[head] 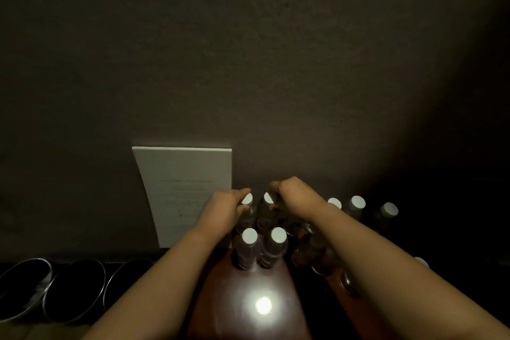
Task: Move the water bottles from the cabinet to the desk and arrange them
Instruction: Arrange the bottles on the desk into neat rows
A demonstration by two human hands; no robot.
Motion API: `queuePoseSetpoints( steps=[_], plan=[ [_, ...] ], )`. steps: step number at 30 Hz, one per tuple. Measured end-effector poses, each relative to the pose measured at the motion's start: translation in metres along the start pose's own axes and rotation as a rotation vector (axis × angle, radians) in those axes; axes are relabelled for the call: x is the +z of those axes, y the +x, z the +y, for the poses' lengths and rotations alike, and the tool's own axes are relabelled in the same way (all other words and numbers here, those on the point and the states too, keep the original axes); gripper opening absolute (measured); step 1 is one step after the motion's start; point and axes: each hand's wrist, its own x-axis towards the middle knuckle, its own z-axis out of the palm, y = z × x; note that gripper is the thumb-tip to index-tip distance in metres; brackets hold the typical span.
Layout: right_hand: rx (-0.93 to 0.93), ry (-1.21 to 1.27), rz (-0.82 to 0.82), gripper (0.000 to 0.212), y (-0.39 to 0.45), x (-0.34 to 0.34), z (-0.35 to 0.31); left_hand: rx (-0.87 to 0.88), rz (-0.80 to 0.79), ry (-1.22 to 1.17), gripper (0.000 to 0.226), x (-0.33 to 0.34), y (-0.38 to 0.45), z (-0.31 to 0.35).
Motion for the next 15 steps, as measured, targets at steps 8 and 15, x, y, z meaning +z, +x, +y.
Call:
queuePoseSetpoints(
  steps=[8, 15],
  plan=[
    [-0.035, 0.004, -0.019, 0.02, 0.0025, -0.0009, 0.0024, 0.014, -0.007, 0.004, 0.047, -0.0017, -0.0006, -0.0005],
    [-0.031, 0.031, -0.062, 0.022, 0.0063, -0.0027, 0.004, 0.021, -0.023, 0.028, 0.048, -0.0042, -0.0003, 0.0002]
  ],
)
